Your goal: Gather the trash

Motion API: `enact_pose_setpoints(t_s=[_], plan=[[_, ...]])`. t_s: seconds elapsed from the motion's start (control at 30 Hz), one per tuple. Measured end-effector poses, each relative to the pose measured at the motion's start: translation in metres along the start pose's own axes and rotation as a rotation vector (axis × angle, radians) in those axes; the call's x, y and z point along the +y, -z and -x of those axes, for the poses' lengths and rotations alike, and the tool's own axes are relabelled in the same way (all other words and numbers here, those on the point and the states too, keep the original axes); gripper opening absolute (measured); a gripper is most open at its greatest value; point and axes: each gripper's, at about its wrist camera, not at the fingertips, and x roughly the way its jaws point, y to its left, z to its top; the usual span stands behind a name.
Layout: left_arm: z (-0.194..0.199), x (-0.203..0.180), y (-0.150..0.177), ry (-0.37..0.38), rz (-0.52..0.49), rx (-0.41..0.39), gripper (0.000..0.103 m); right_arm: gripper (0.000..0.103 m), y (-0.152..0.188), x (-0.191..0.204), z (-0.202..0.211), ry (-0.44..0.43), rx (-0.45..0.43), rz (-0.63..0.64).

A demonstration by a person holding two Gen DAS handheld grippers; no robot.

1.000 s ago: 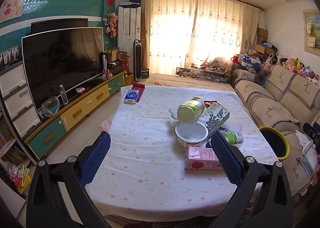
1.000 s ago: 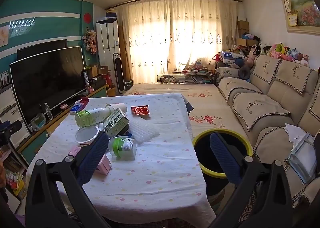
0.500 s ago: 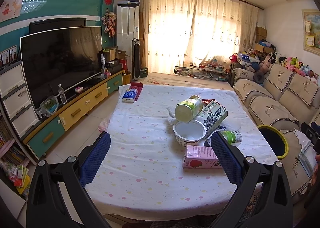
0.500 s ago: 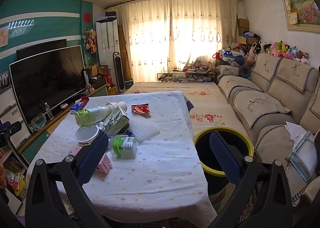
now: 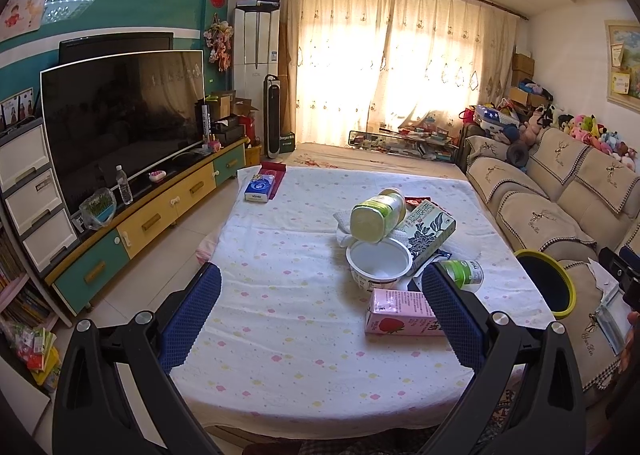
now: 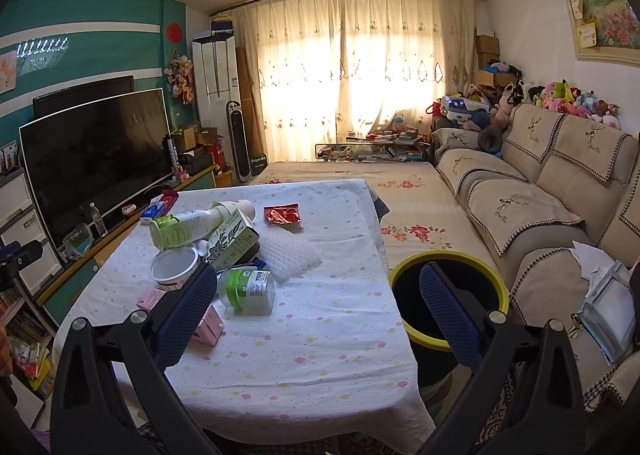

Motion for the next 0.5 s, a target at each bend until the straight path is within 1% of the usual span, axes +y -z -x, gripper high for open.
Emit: enact_pose_setpoints(t_s=[0.5], plan=[[-0.0016, -0.0013, 0.0016, 0.0, 0.001, 0.004, 0.099, 0.097, 0.0039, 0.0015, -0.0045, -0.002, 0.009, -0.003]])
